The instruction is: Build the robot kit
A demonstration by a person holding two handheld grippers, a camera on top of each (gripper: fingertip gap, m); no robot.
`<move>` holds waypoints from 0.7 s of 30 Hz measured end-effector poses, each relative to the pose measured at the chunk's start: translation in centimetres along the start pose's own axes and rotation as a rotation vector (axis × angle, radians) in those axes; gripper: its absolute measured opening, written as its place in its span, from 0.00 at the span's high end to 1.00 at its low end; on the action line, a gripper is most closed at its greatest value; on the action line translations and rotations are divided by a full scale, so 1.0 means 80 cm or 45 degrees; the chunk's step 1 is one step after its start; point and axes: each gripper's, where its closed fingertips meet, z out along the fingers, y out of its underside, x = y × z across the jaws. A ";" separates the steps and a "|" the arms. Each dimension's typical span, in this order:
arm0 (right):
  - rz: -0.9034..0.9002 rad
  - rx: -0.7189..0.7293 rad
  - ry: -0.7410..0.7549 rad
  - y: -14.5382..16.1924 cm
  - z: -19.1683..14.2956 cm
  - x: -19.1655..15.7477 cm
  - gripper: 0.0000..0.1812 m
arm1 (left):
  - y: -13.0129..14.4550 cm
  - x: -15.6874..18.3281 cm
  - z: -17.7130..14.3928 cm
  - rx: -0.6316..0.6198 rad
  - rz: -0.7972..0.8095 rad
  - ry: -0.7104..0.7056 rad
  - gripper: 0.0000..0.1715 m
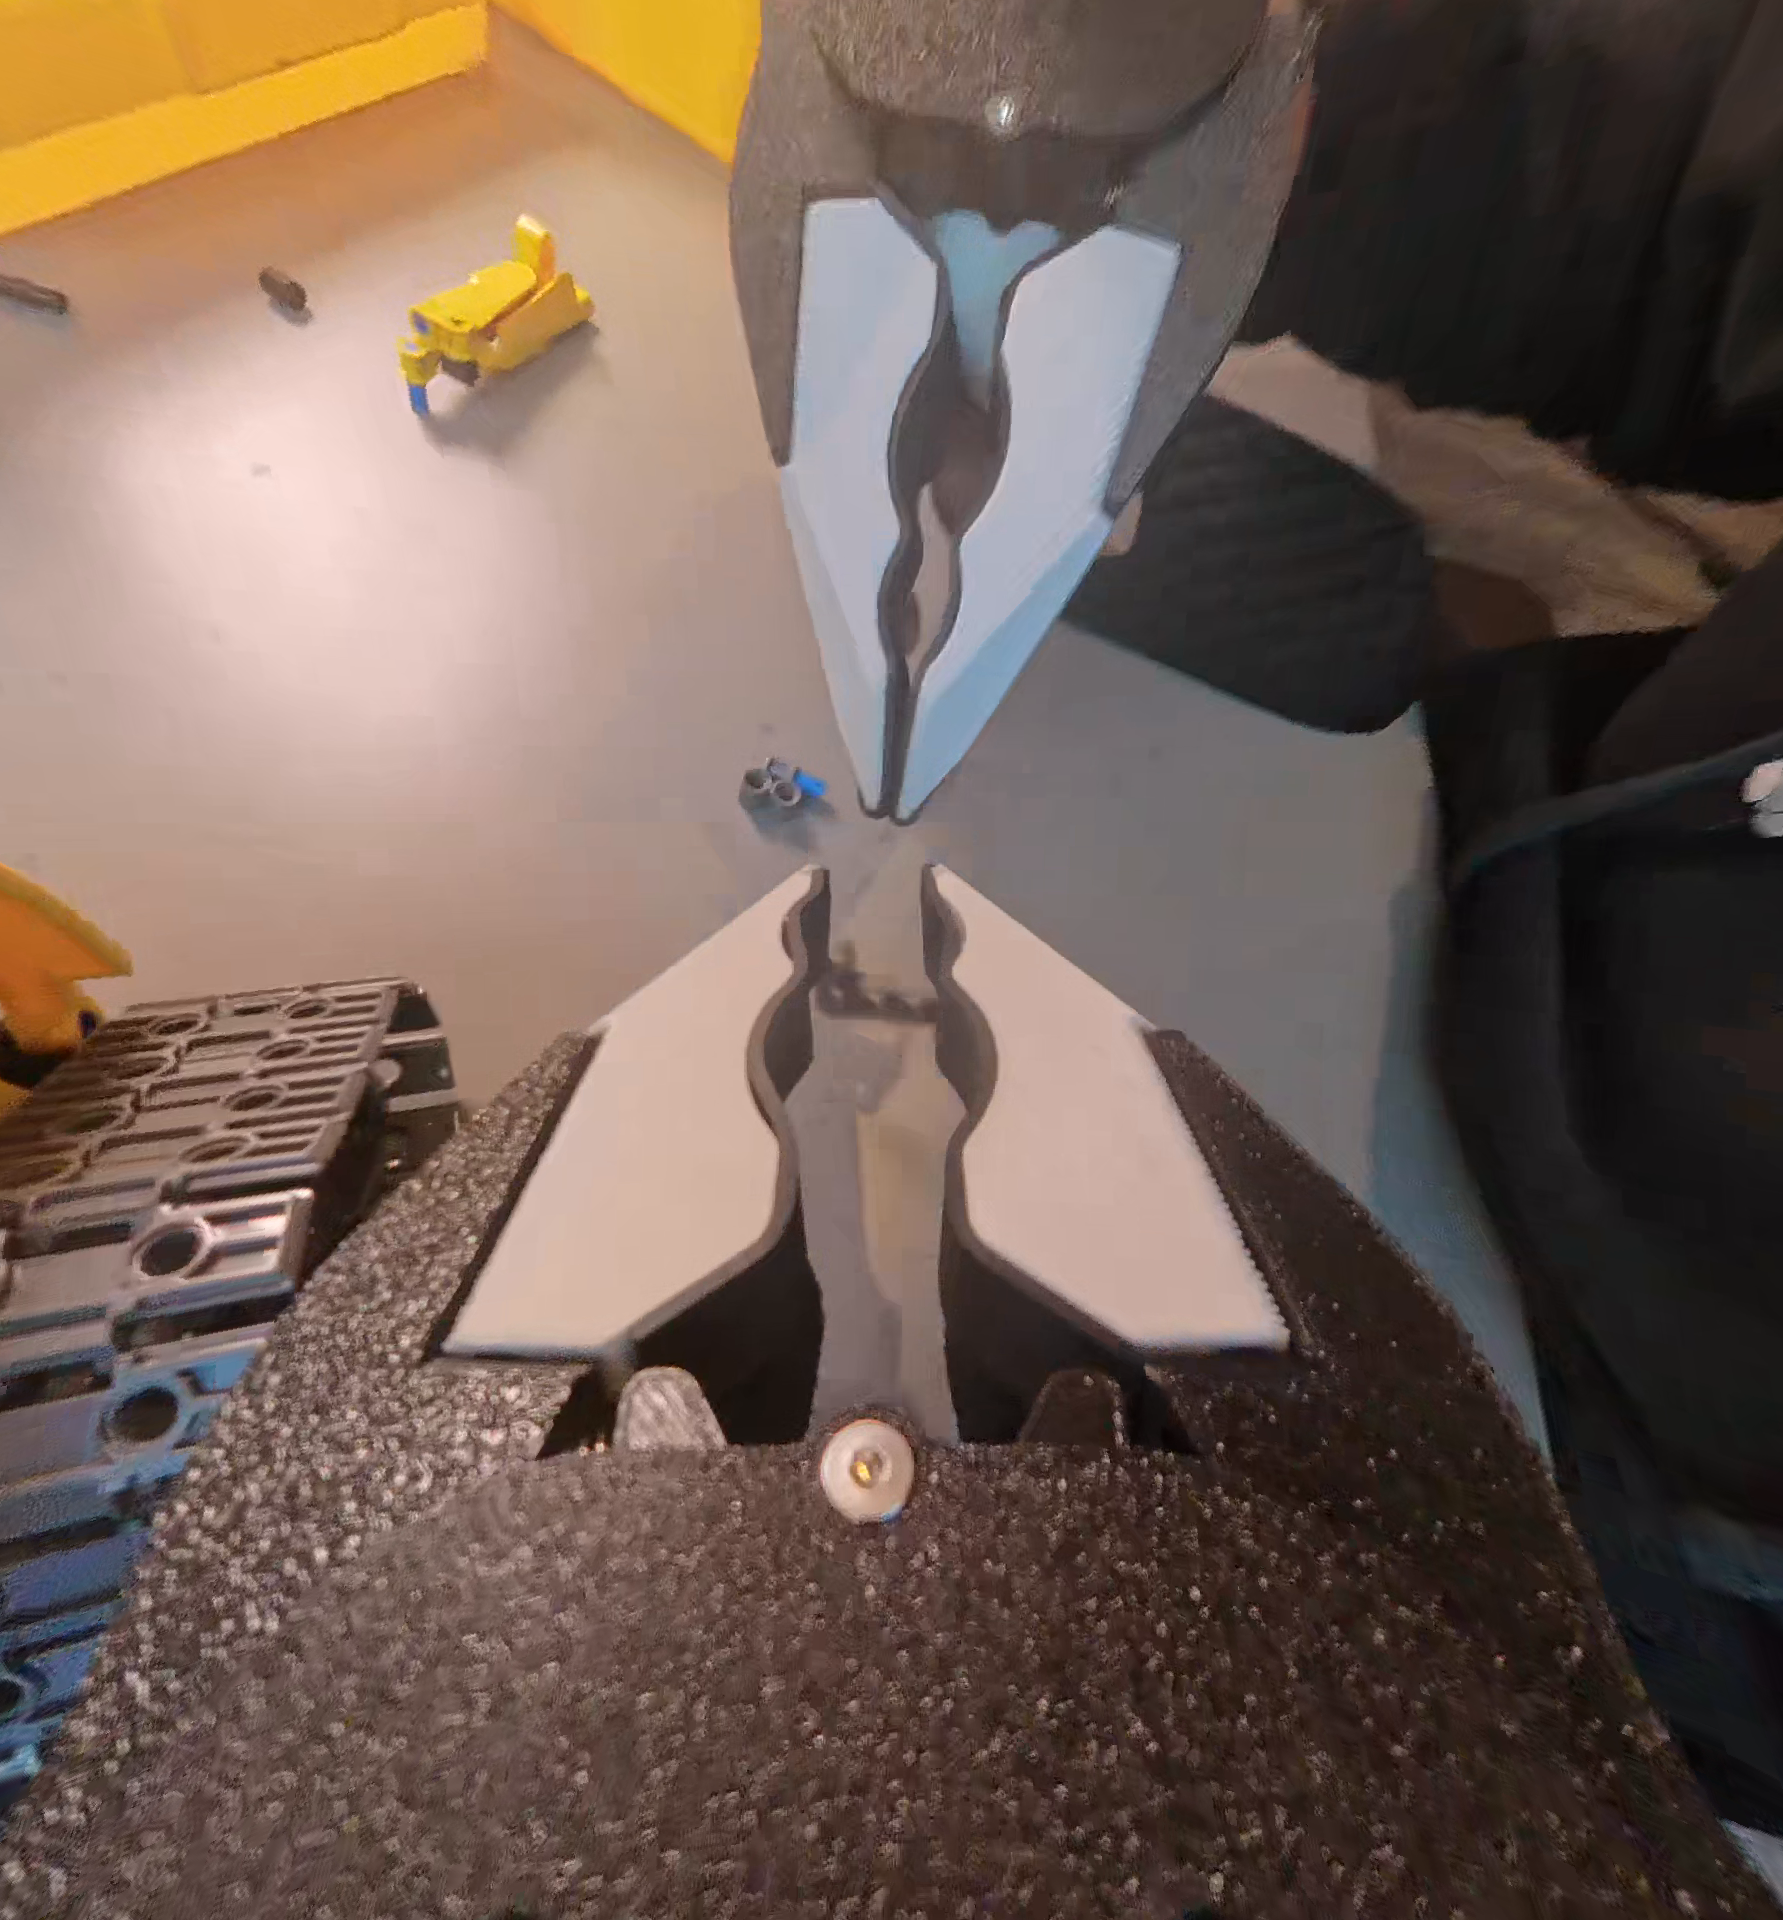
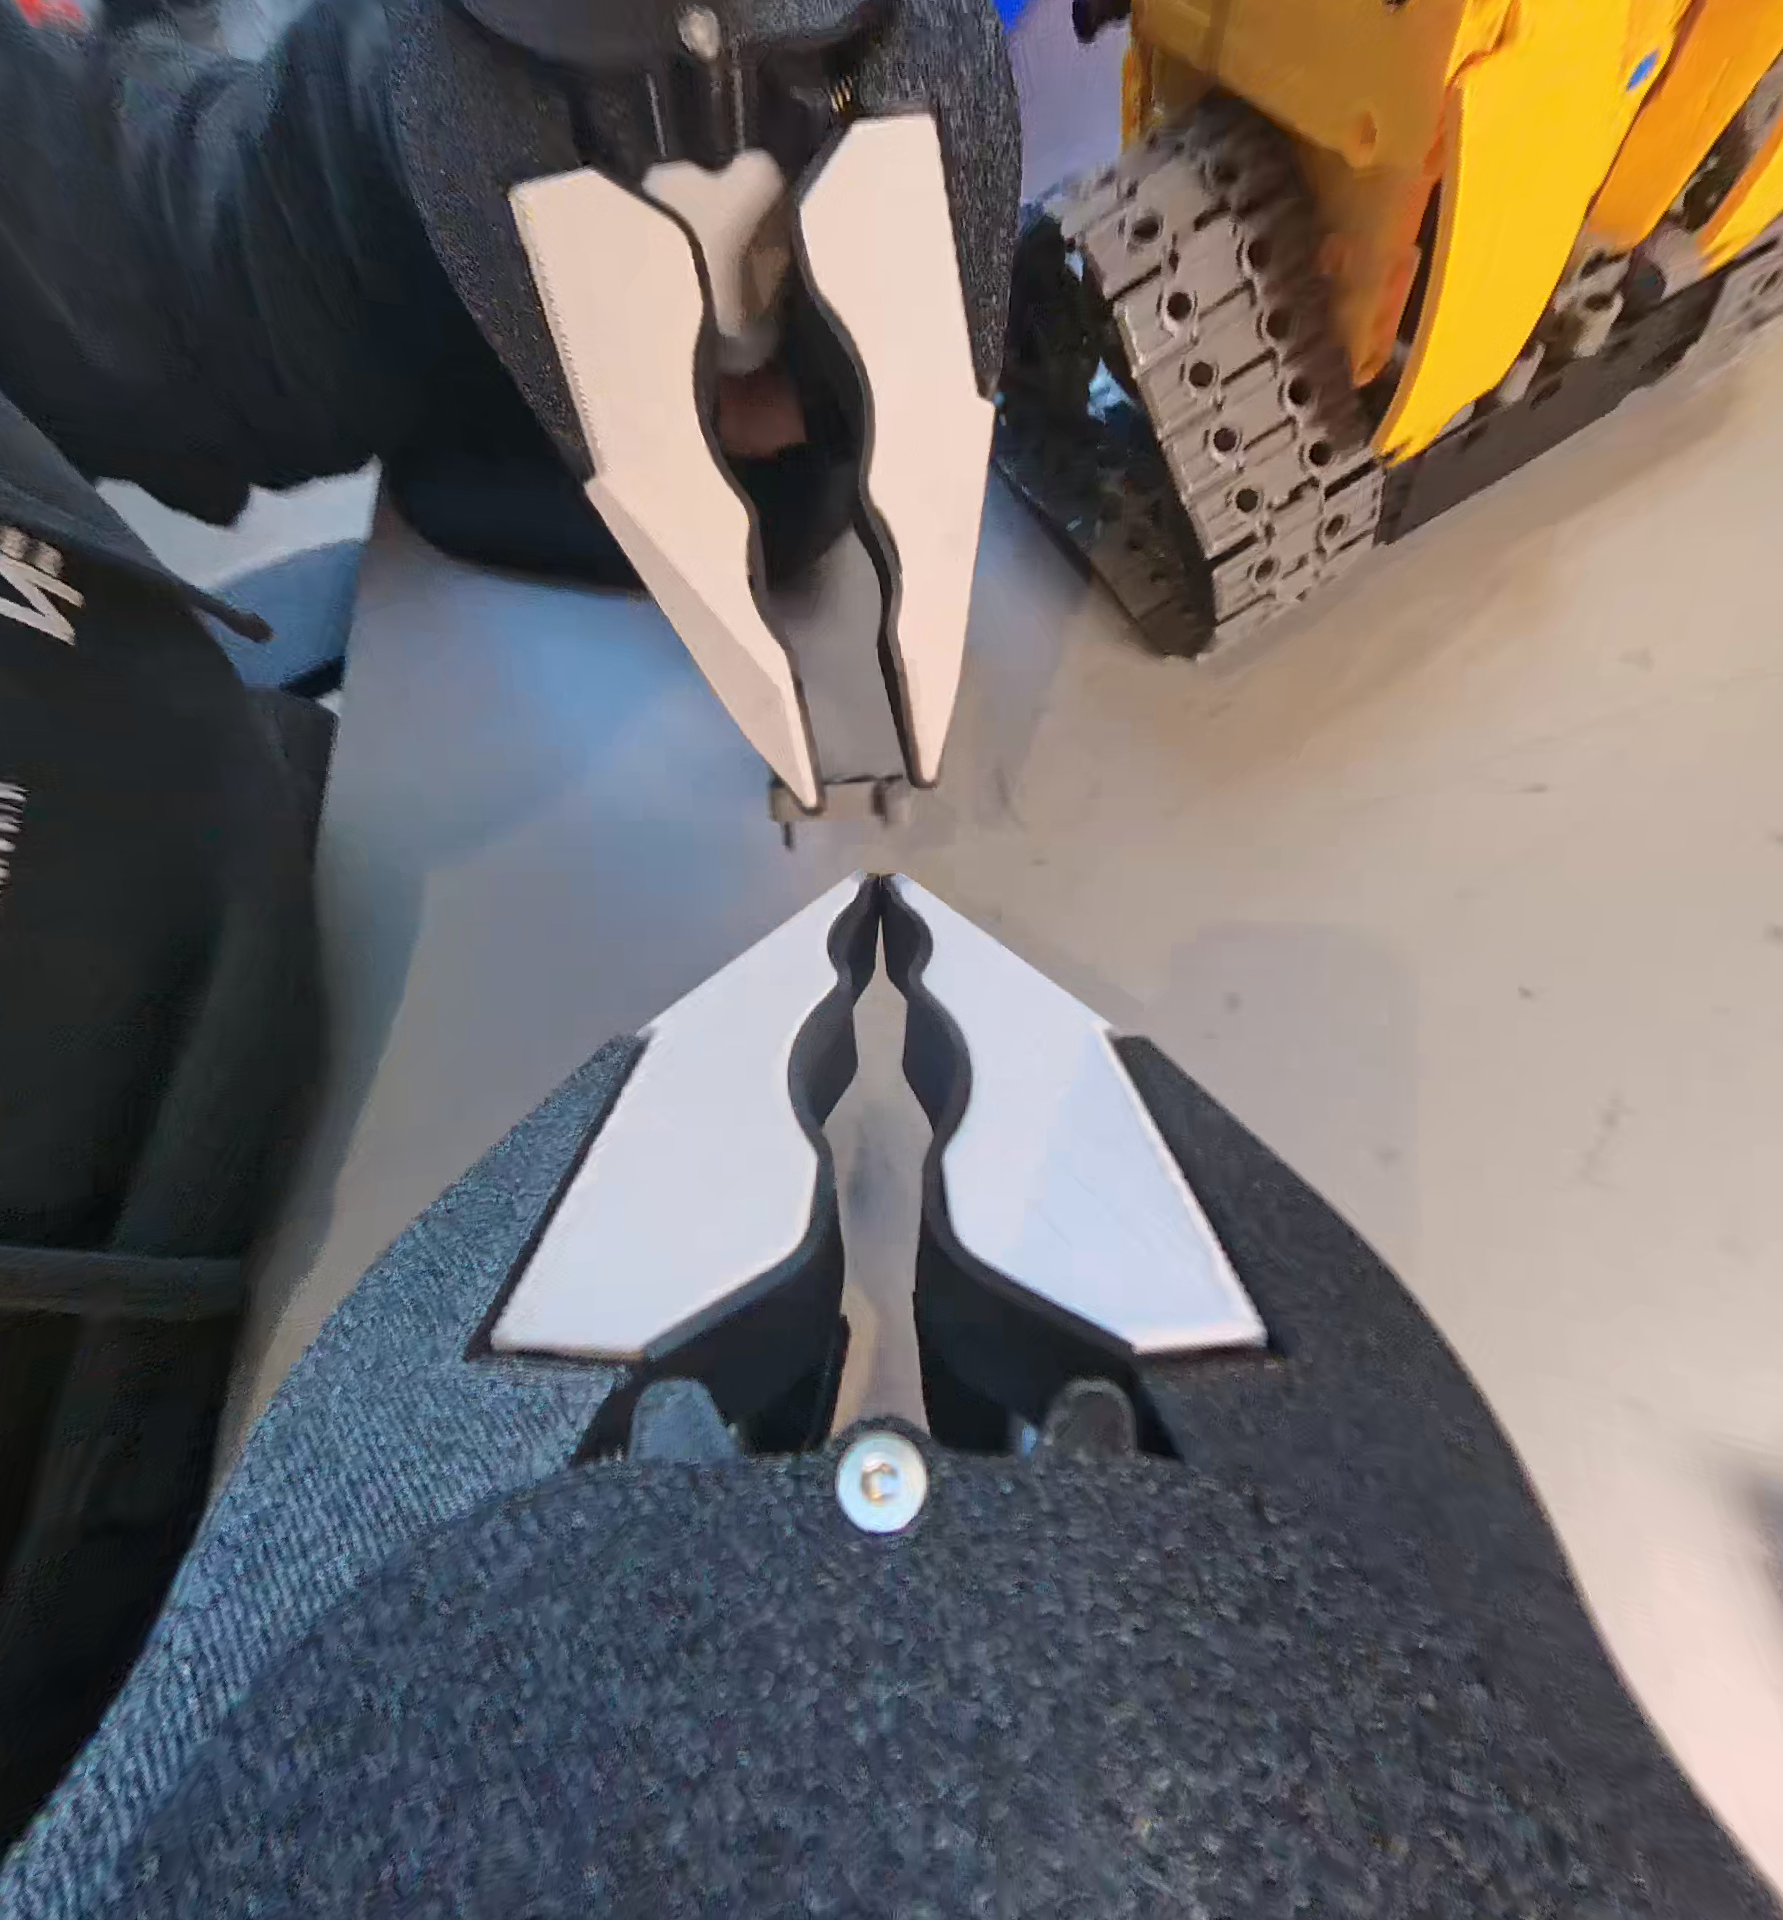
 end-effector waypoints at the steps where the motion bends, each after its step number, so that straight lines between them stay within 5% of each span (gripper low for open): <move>1: -0.037 -0.042 0.034 0.007 0.002 0.004 1.00 | 0.009 -0.002 0.003 -0.050 0.019 -0.018 0.91; 13: -0.541 -0.165 -0.082 0.023 0.006 -0.050 0.90 | 0.003 -0.013 -0.014 -0.032 0.095 -0.069 0.92; 21: -0.573 -0.281 -0.206 0.050 0.028 -0.078 0.81 | 0.018 0.009 0.001 -0.113 0.232 0.005 0.92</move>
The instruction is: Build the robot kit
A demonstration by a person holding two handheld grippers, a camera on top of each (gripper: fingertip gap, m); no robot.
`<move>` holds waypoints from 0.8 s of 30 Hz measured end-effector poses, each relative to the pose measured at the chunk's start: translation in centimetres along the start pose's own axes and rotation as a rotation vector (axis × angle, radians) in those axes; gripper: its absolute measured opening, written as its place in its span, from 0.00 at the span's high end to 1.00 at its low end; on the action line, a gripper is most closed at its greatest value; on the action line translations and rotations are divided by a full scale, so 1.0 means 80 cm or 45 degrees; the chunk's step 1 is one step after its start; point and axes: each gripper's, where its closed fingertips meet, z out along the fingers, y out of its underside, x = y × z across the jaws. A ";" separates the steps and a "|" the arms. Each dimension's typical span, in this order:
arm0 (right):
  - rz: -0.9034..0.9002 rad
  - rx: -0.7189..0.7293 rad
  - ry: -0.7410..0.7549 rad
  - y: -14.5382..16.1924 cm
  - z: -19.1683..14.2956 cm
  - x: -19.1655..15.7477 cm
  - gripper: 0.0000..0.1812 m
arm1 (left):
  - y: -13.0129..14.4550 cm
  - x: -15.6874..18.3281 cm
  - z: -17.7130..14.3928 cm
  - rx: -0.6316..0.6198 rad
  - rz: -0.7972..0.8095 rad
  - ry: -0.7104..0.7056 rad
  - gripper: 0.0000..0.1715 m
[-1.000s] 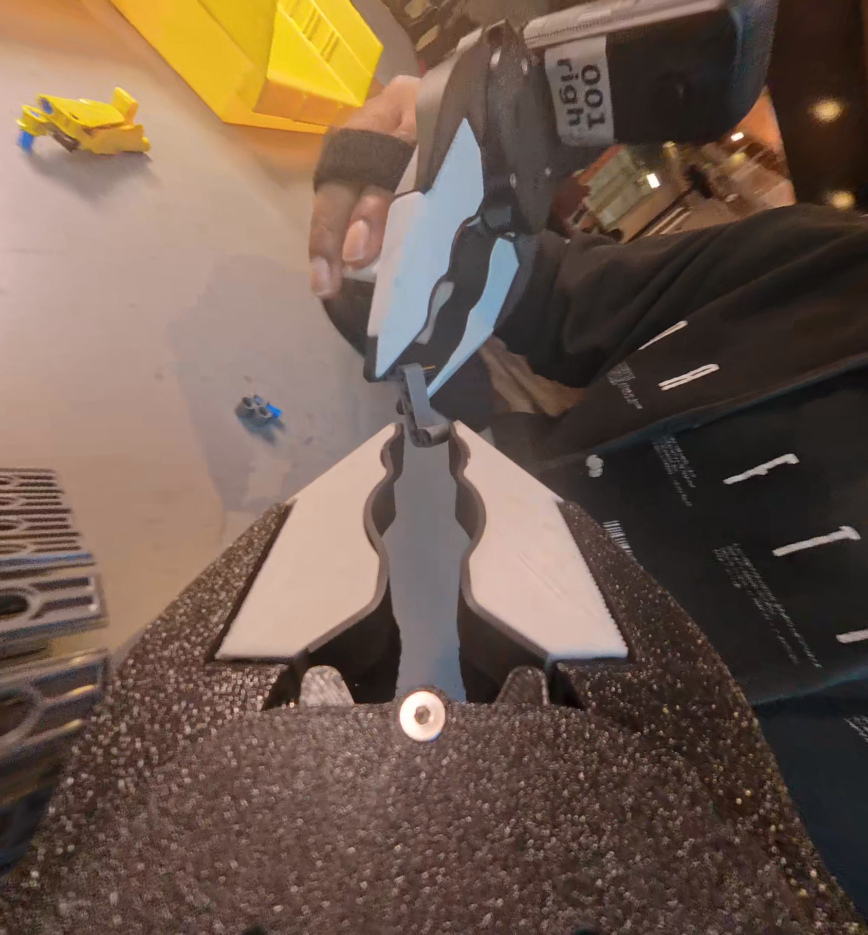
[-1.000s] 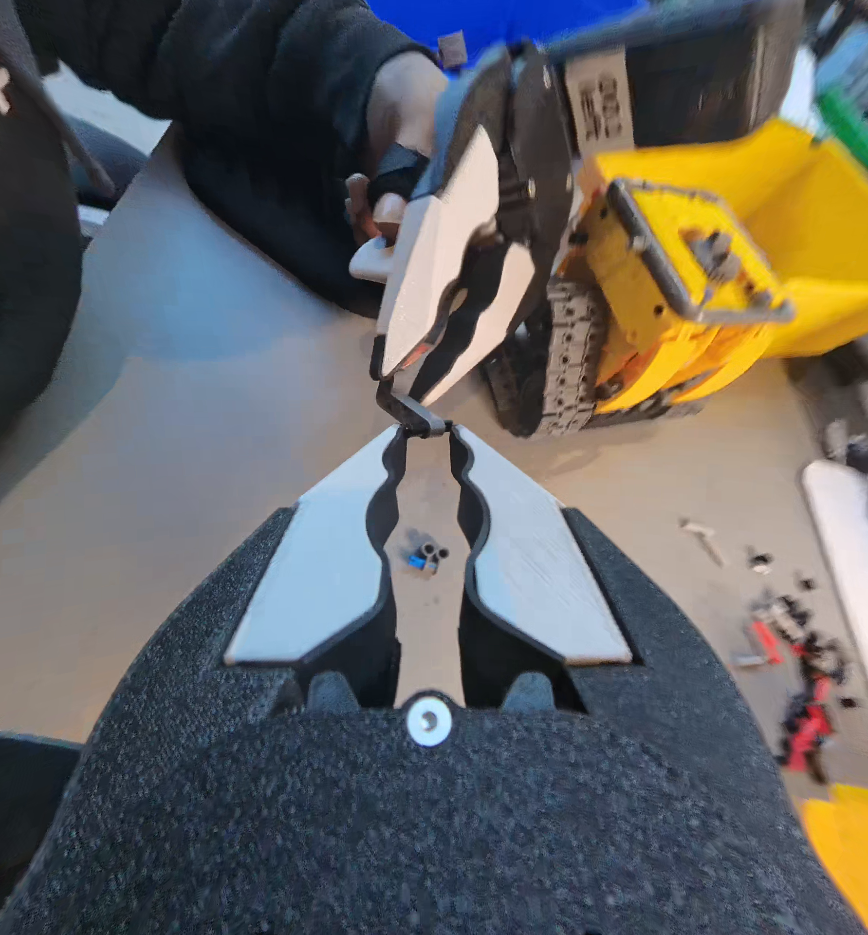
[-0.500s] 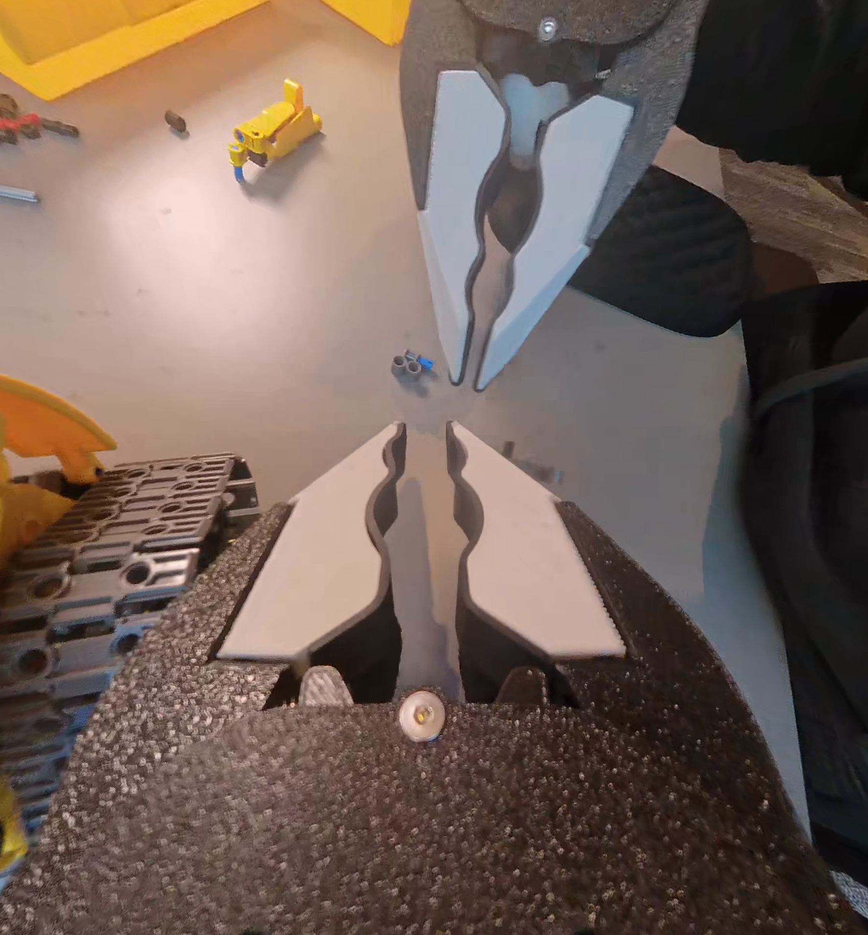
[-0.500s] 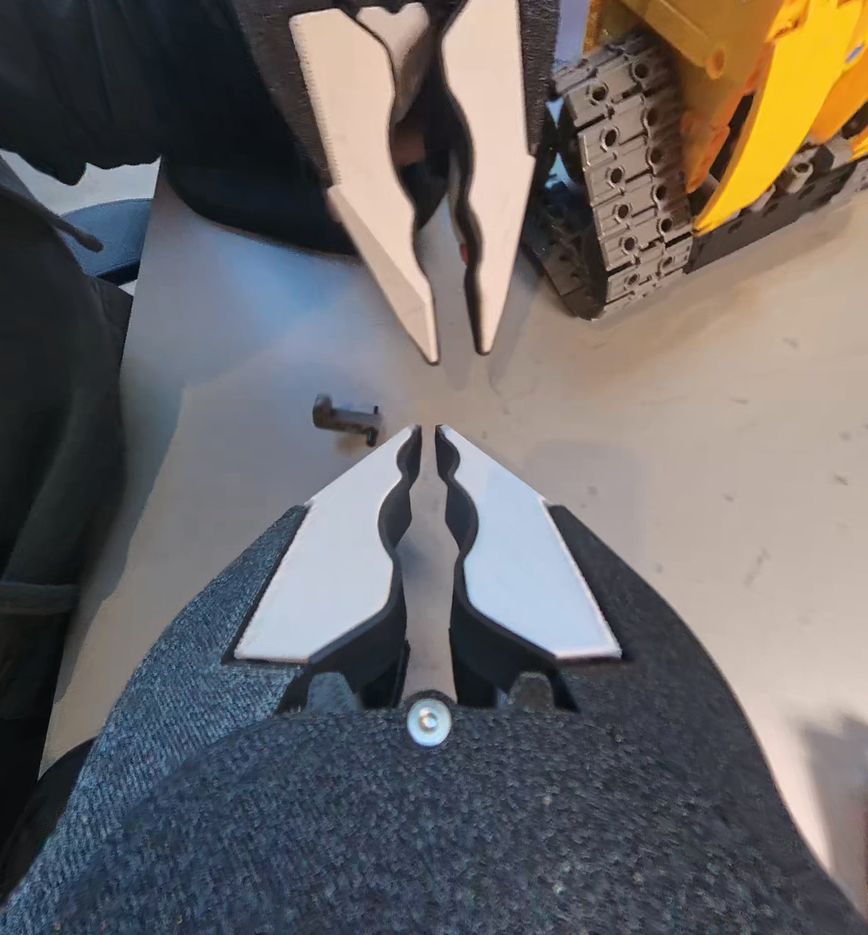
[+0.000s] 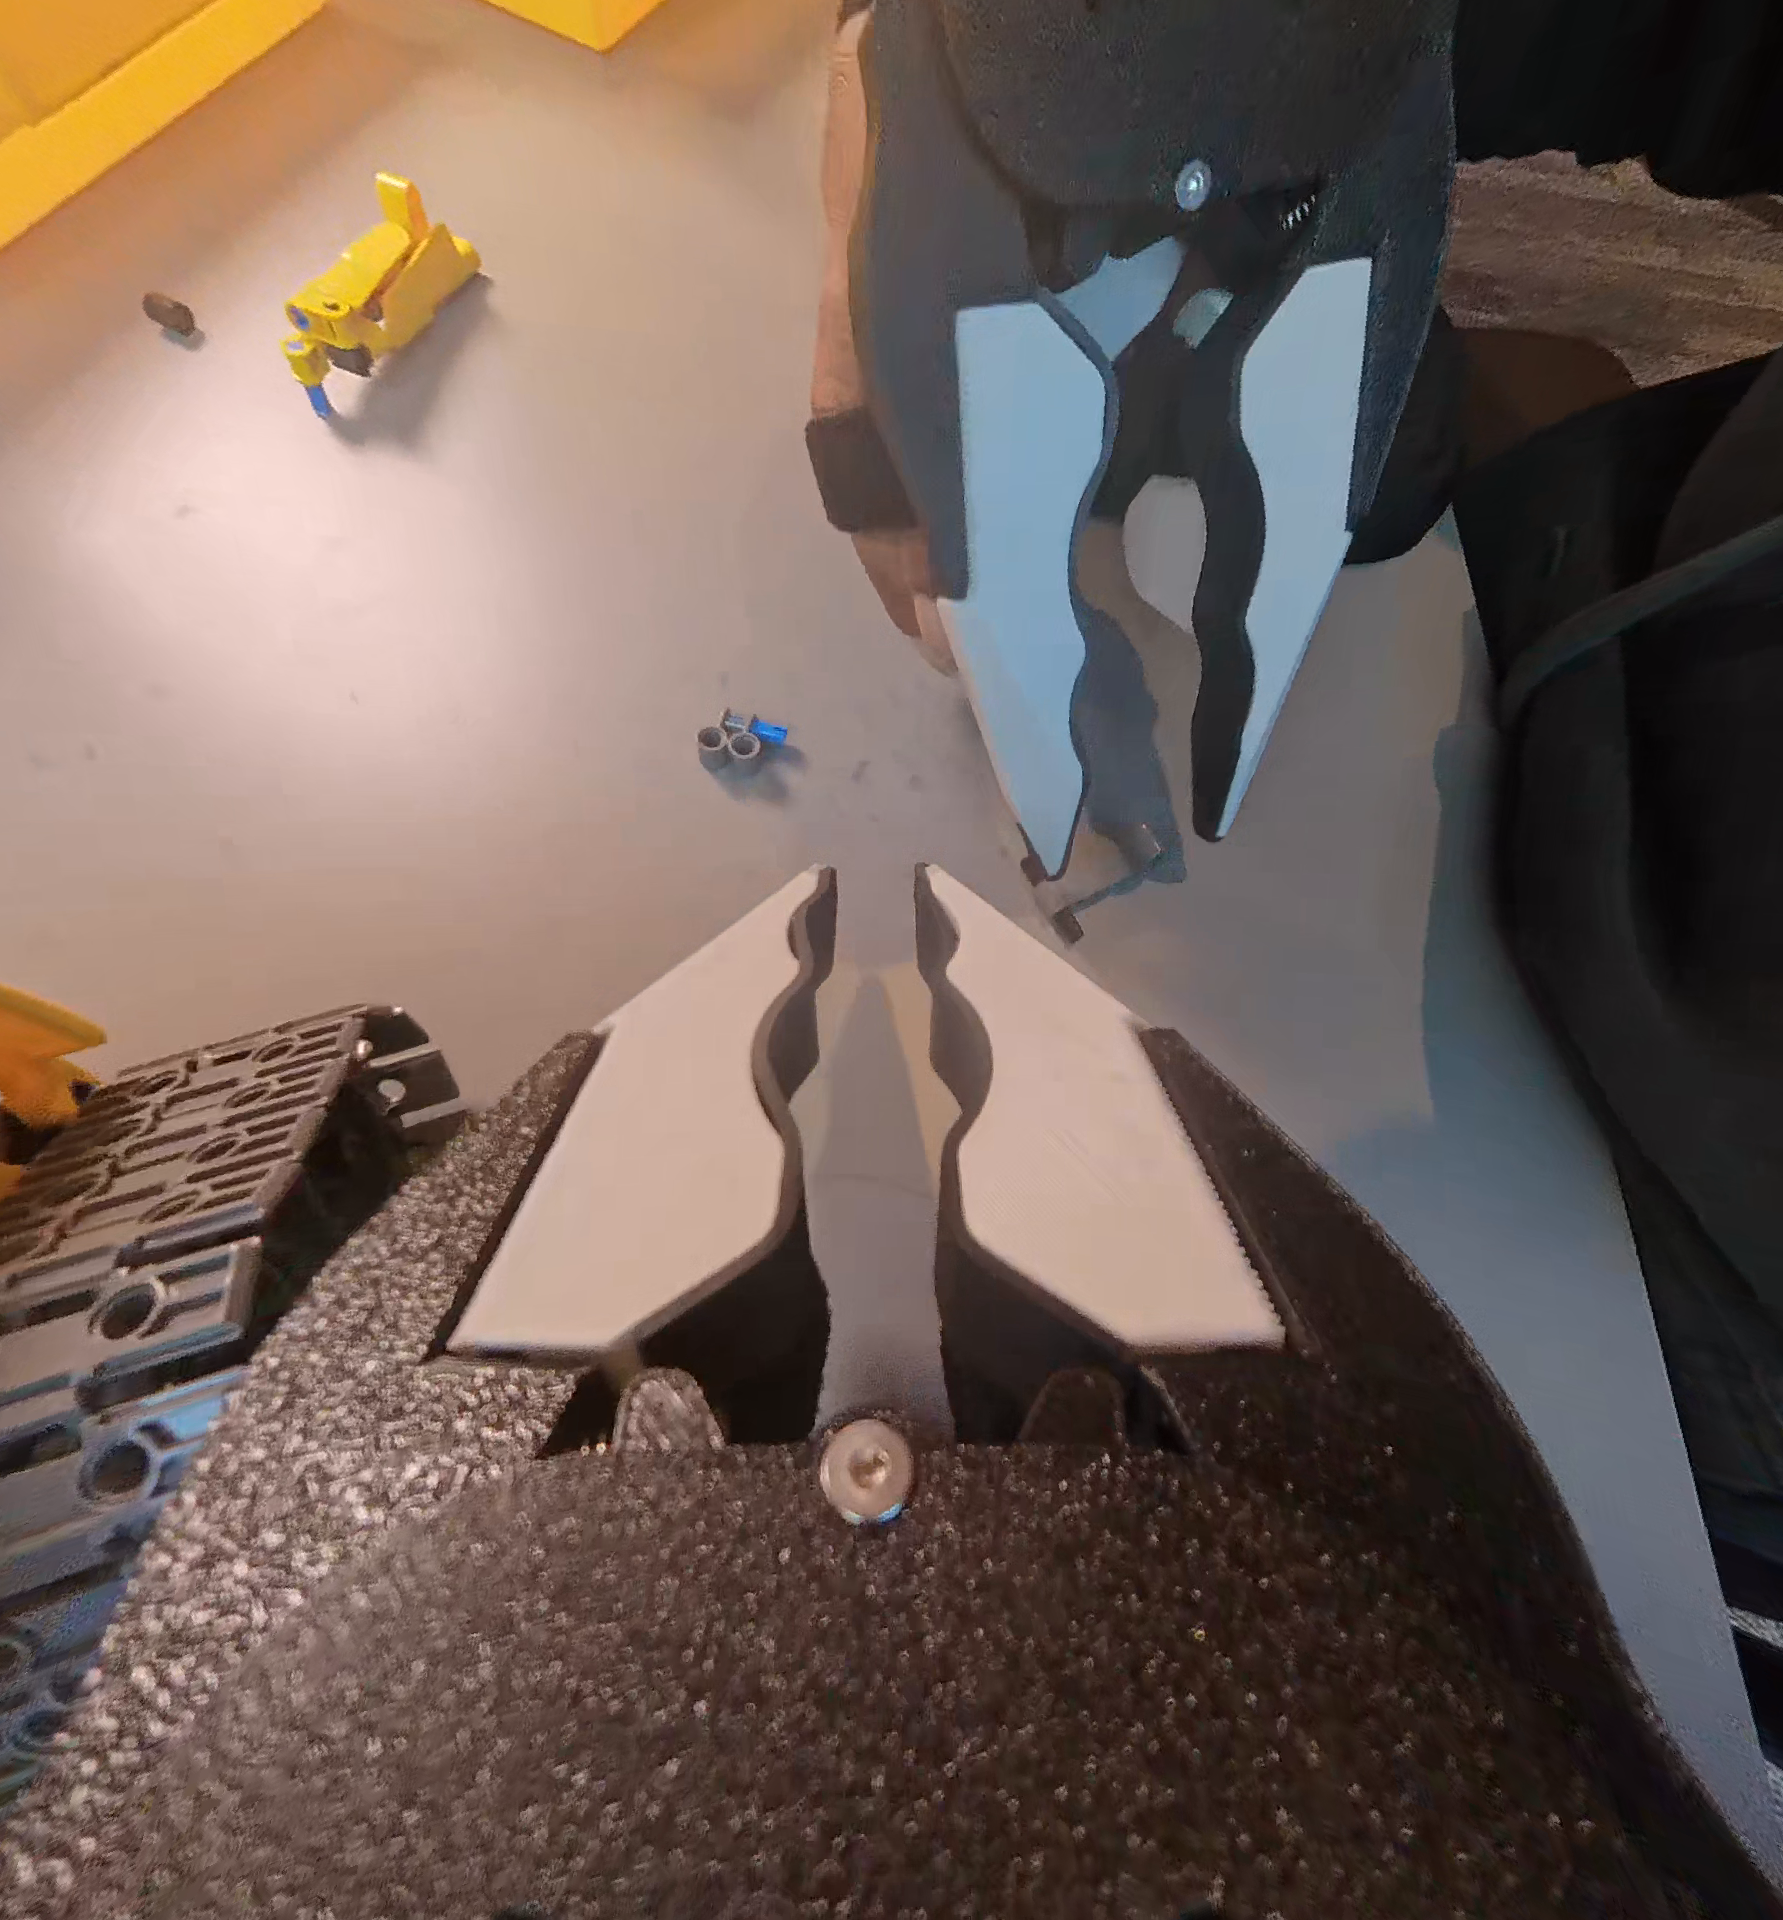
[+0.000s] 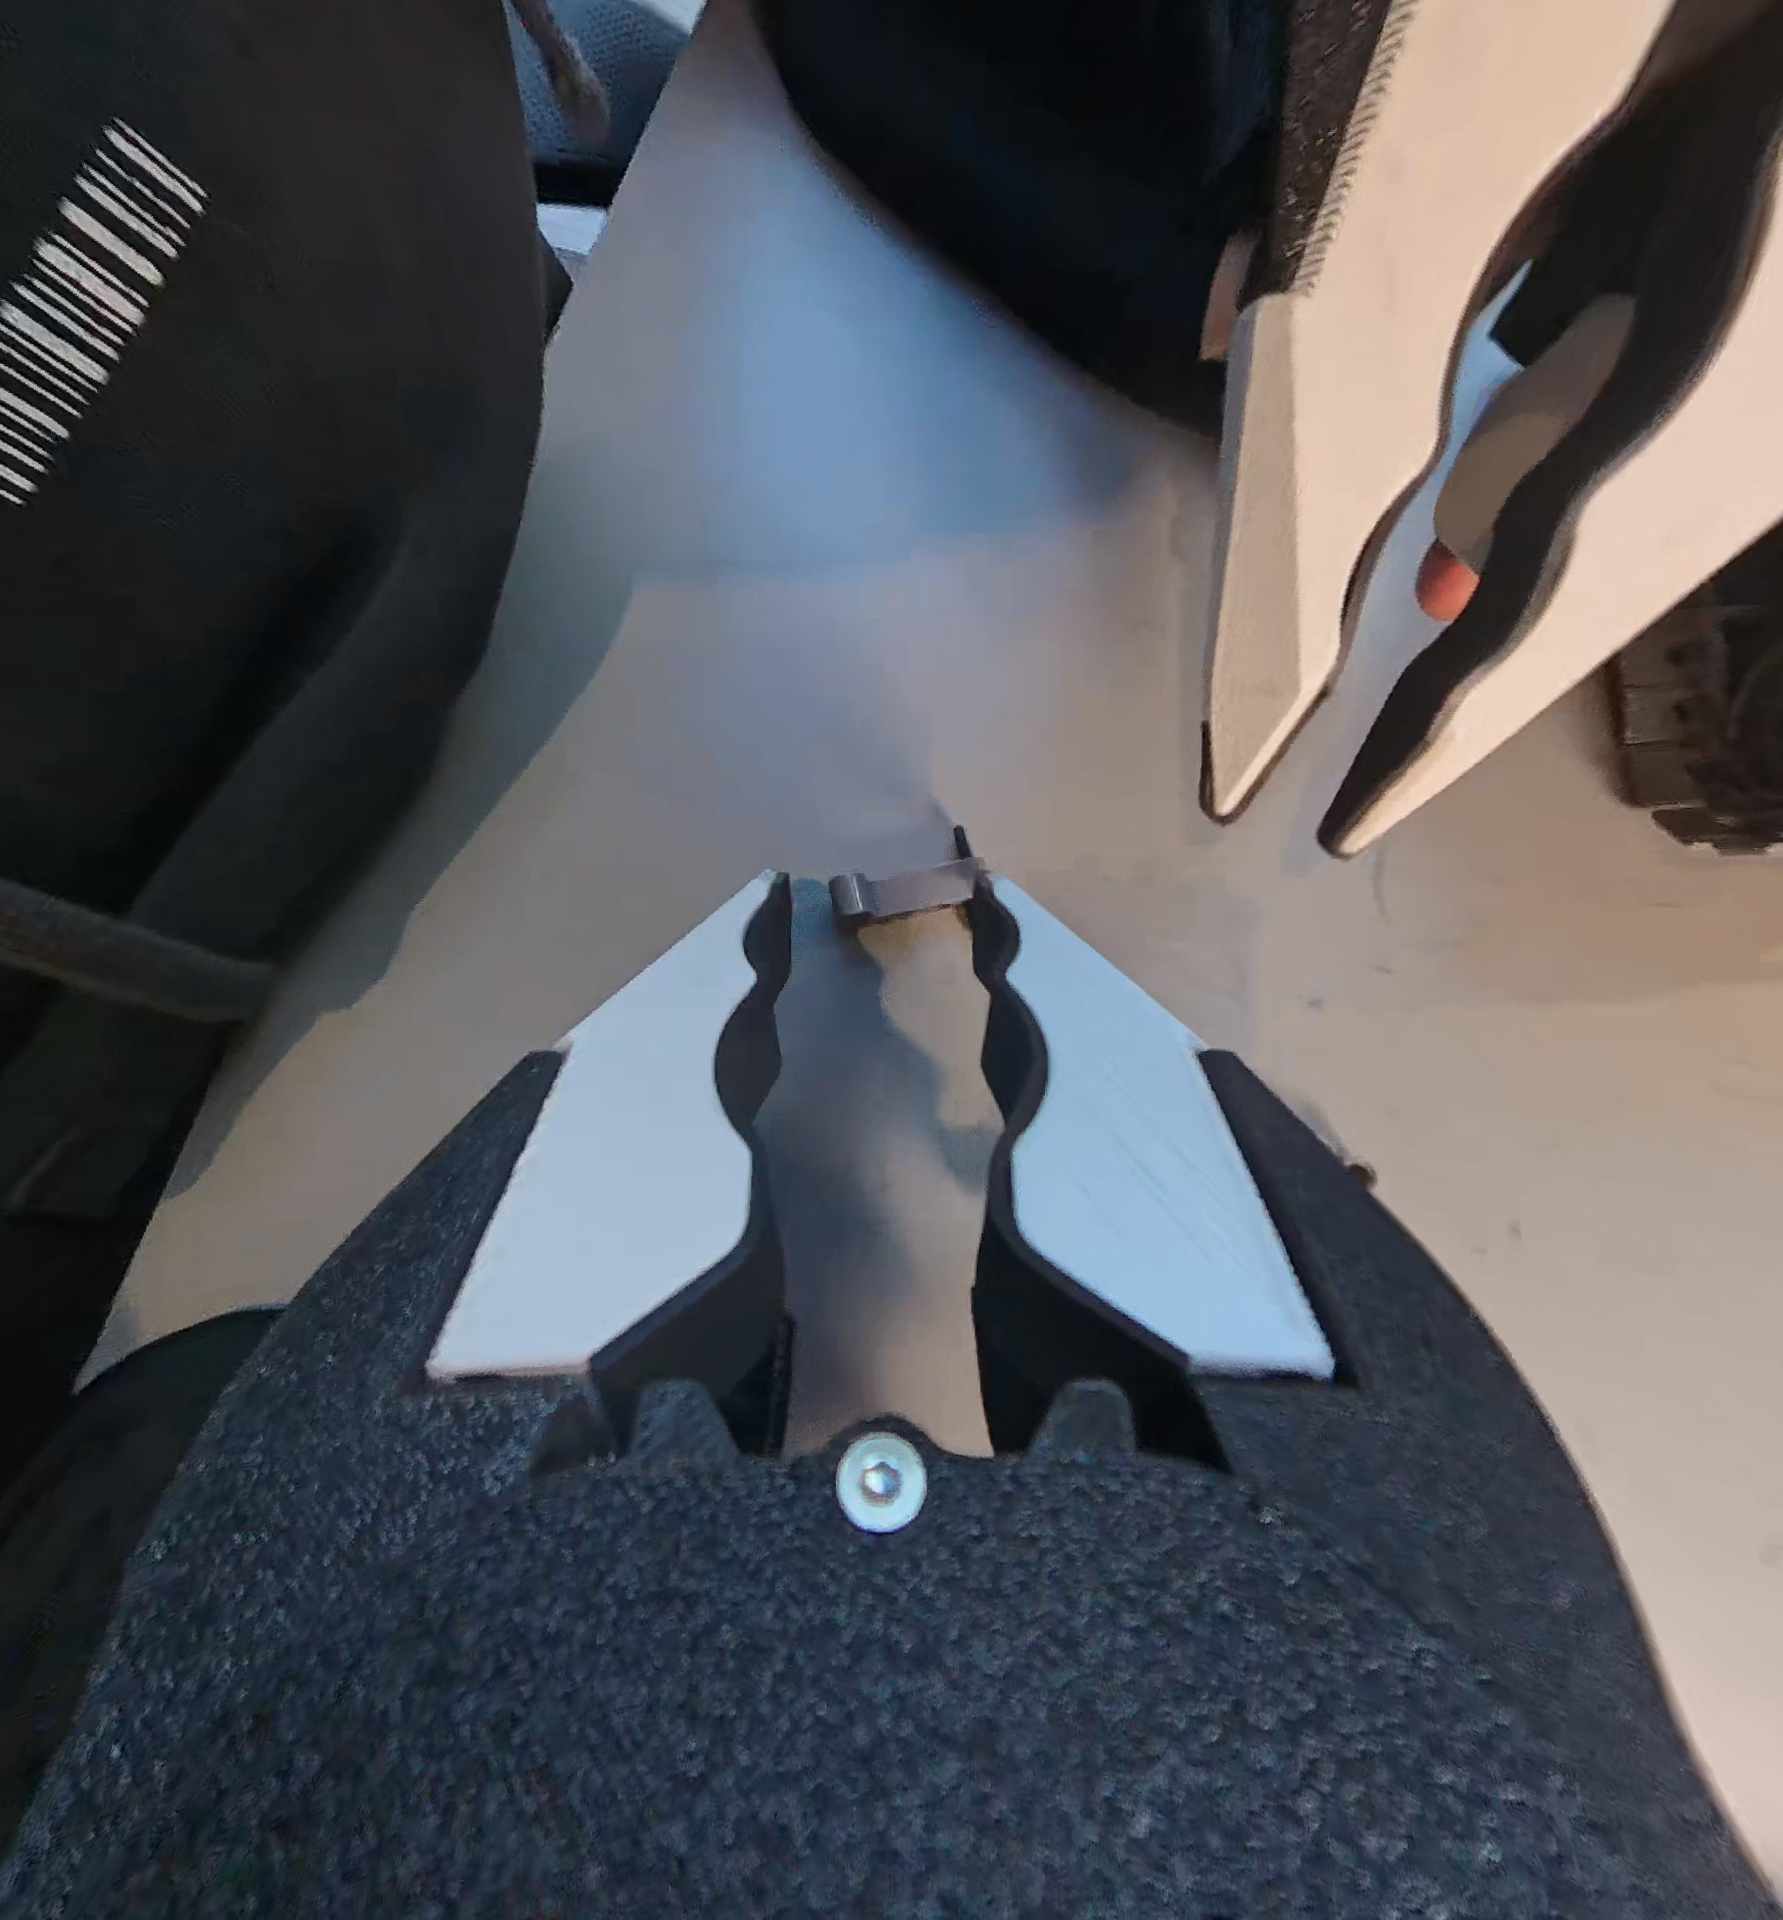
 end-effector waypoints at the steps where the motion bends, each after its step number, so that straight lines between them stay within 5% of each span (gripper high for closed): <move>1: -0.021 -0.036 0.032 0.004 0.004 0.004 0.86 | 0.002 0.001 0.002 -0.006 0.000 0.009 0.92; 2: -0.036 -0.018 0.049 0.000 0.003 0.005 0.95 | 0.002 0.002 0.003 -0.006 -0.002 0.021 0.92; 9: 0.510 0.223 0.010 -0.010 -0.033 0.040 0.96 | -0.020 0.026 -0.002 0.116 0.061 0.122 0.91; 13: 0.812 0.507 -0.128 -0.036 -0.057 0.048 0.96 | -0.032 0.032 0.002 0.165 0.200 0.050 0.87; 24: 1.169 0.905 -0.256 -0.059 -0.085 0.073 0.96 | -0.054 0.001 -0.010 0.257 0.266 -0.248 0.92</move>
